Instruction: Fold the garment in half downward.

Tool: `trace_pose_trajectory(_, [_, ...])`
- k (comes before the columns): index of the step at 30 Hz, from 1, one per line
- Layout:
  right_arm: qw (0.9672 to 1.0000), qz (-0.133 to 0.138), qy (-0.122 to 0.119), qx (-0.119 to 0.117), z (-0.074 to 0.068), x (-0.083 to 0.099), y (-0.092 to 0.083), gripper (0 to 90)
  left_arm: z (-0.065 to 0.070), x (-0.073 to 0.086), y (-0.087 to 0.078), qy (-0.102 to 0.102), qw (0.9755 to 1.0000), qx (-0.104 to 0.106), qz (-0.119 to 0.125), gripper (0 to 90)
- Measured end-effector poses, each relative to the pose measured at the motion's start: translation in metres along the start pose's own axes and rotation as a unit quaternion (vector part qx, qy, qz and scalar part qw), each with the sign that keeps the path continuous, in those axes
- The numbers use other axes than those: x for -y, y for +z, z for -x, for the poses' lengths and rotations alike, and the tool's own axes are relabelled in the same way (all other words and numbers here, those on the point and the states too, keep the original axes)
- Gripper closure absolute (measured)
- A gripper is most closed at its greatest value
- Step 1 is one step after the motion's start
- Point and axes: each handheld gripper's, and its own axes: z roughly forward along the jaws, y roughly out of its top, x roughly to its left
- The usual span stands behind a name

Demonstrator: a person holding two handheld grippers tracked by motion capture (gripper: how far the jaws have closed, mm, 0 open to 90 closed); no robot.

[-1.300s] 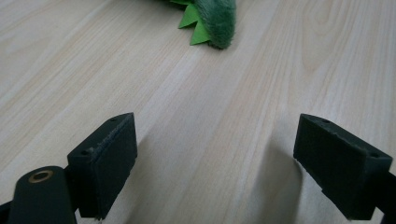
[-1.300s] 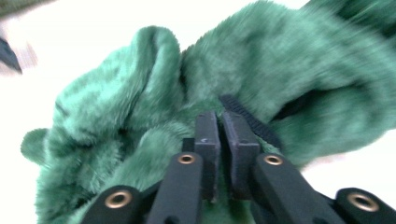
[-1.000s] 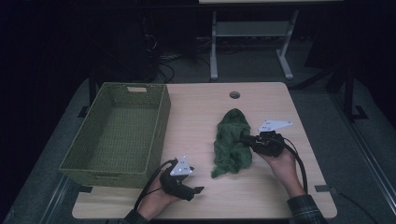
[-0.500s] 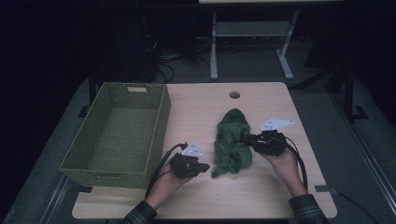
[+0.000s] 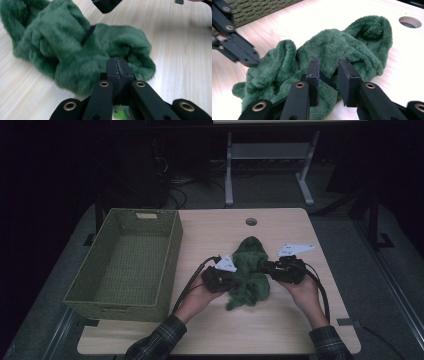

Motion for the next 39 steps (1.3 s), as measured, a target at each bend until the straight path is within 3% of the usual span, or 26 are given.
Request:
trace_pose_trajectory(3, [1.0000, 0.004, -0.001, 0.002, 0.000, 0.000, -0.001, 71.1, -0.004, -0.008, 0.007, 0.000, 1.0000, 0.003, 0.009, 90.0])
trace_pose_trajectory(14, [1.0000, 0.007, 0.003, 0.005, 0.002, -0.002, -0.003, 69.3, -0.013, -0.012, 0.043, 0.018, 0.9996, 0.012, -0.020, 90.0])
trace_pose_trajectory(18, [0.9999, 0.007, 0.003, 0.009, 0.003, -0.003, -0.004, 67.4, -0.015, -0.007, 0.054, 0.007, 0.9995, 0.013, -0.029, 90.0])
trace_pose_trajectory(25, [0.9999, 0.002, 0.009, 0.013, 0.012, -0.020, 0.003, 59.0, -0.018, -0.001, 0.061, 0.008, 0.9991, 0.015, -0.039, 90.0])
trace_pose_trajectory(31, [0.9997, 0.006, 0.014, 0.018, 0.026, -0.033, 0.018, 59.2, -0.018, 0.002, 0.064, 0.001, 0.9990, 0.023, -0.039, 90.0])
trace_pose_trajectory(33, [0.9997, -0.005, 0.020, 0.014, 0.031, -0.036, 0.024, 58.5, -0.019, 0.002, 0.064, 0.005, 0.9990, 0.023, -0.039, 90.0])
trace_pose_trajectory(36, [0.9996, 0.006, 0.011, 0.025, 0.036, -0.040, 0.029, 58.7, -0.019, 0.003, 0.064, 0.005, 0.9989, 0.025, -0.041, 90.0])
trace_pose_trajectory(39, [0.9996, -0.004, 0.018, 0.024, 0.045, -0.047, 0.037, 58.8, -0.020, 0.003, 0.064, 0.004, 0.9988, 0.026, -0.042, 90.0])
